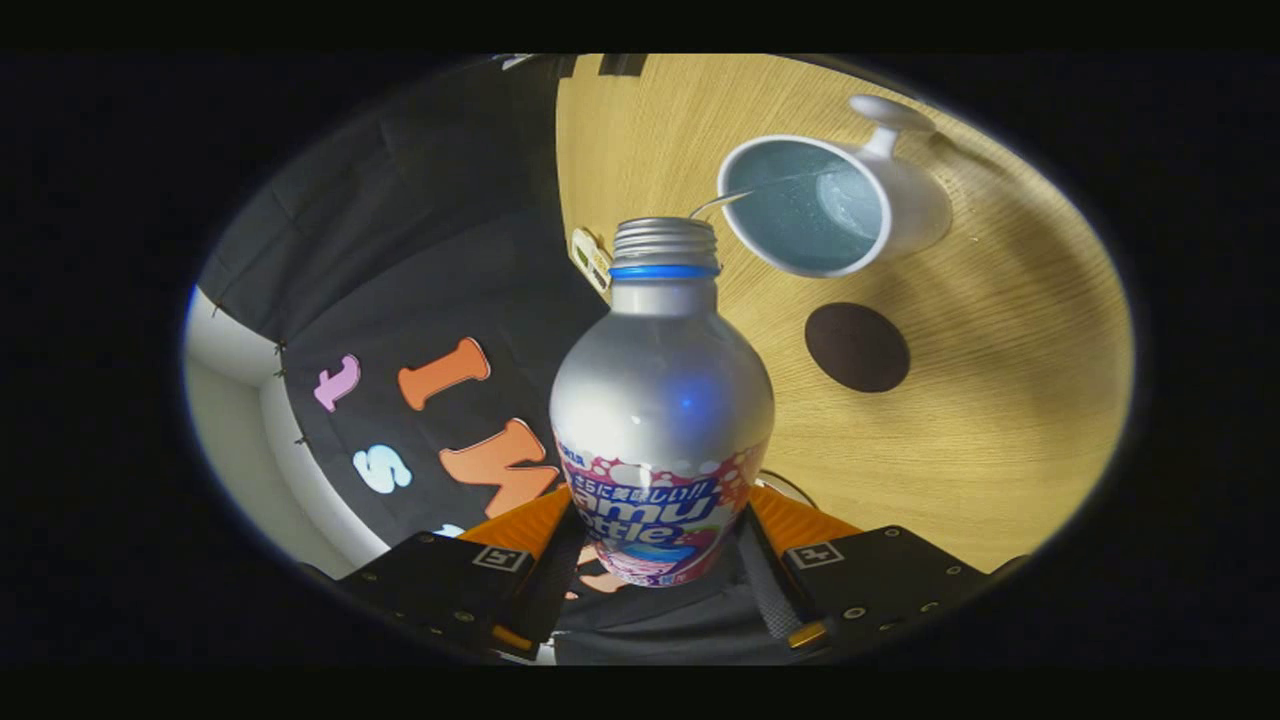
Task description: Take the bottle from table, then pour the juice into the cup, finally place the bottle on the coaster
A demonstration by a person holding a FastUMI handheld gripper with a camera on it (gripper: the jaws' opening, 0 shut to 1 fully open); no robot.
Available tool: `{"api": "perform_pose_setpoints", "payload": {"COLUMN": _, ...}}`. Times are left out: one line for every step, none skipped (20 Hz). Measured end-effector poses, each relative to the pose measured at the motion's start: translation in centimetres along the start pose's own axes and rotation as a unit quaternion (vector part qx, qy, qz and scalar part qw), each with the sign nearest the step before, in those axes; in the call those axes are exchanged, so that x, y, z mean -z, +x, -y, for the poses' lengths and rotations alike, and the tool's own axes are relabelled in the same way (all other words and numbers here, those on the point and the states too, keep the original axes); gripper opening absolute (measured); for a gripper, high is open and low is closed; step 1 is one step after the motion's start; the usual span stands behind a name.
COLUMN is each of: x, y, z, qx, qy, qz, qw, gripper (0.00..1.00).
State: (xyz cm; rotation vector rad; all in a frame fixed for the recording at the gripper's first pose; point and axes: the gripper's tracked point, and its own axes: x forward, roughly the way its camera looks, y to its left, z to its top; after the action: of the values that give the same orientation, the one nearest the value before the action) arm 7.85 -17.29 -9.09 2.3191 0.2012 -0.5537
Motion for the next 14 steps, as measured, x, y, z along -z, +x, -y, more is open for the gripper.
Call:
{"api": "perform_pose_setpoints", "payload": {"x": 0.02, "y": -0.02, "z": 0.0, "qx": 0.003, "qy": 0.0, "qz": 0.001, "qw": 1.0, "gripper": 0.78}}
{"api": "perform_pose_setpoints", "payload": {"x": -0.02, "y": 0.05, "z": -0.04, "qx": 0.003, "qy": 0.001, "qz": 0.002, "qw": 1.0, "gripper": 0.78}}
{"api": "perform_pose_setpoints", "payload": {"x": 0.0, "y": -0.02, "z": -0.1, "qx": 0.004, "qy": 0.004, "qz": 0.001, "qw": 1.0, "gripper": 0.78}}
{"api": "perform_pose_setpoints", "payload": {"x": -0.02, "y": 0.02, "z": -0.16, "qx": 0.004, "qy": 0.007, "qz": 0.001, "qw": 1.0, "gripper": 0.78}}
{"api": "perform_pose_setpoints", "payload": {"x": 0.03, "y": 0.02, "z": -0.16, "qx": 0.004, "qy": 0.008, "qz": 0.0, "qw": 1.0, "gripper": 0.78}}
{"api": "perform_pose_setpoints", "payload": {"x": 0.04, "y": 0.09, "z": -0.11, "qx": 0.005, "qy": 0.009, "qz": -0.001, "qw": 1.0, "gripper": 0.78}}
{"api": "perform_pose_setpoints", "payload": {"x": 0.1, "y": 0.04, "z": -0.17, "qx": 0.006, "qy": 0.01, "qz": -0.002, "qw": 1.0, "gripper": 0.78}}
{"api": "perform_pose_setpoints", "payload": {"x": 0.13, "y": 0.12, "z": -0.1, "qx": 0.007, "qy": 0.012, "qz": -0.004, "qw": 1.0, "gripper": 0.78}}
{"api": "perform_pose_setpoints", "payload": {"x": 0.22, "y": 0.07, "z": -0.17, "qx": 0.006, "qy": 0.015, "qz": -0.006, "qw": 1.0, "gripper": 0.78}}
{"api": "perform_pose_setpoints", "payload": {"x": 0.29, "y": 0.09, "z": -0.19, "qx": 0.006, "qy": 0.018, "qz": -0.007, "qw": 1.0, "gripper": 0.78}}
{"api": "perform_pose_setpoints", "payload": {"x": 0.39, "y": 0.04, "z": -0.2, "qx": 0.008, "qy": 0.02, "qz": -0.007, "qw": 1.0, "gripper": 0.78}}
{"api": "perform_pose_setpoints", "payload": {"x": 0.52, "y": 0.14, "z": -0.1, "qx": 0.012, "qy": 0.021, "qz": -0.009, "qw": 1.0, "gripper": 0.78}}
{"api": "perform_pose_setpoints", "payload": {"x": 0.6, "y": 0.16, "z": -0.16, "qx": 0.012, "qy": 0.022, "qz": -0.009, "qw": 1.0, "gripper": 0.78}}
{"api": "perform_pose_setpoints", "payload": {"x": 0.56, "y": 0.35, "z": -0.18, "qx": 0.011, "qy": 0.024, "qz": -0.009, "qw": 1.0, "gripper": 0.78}}
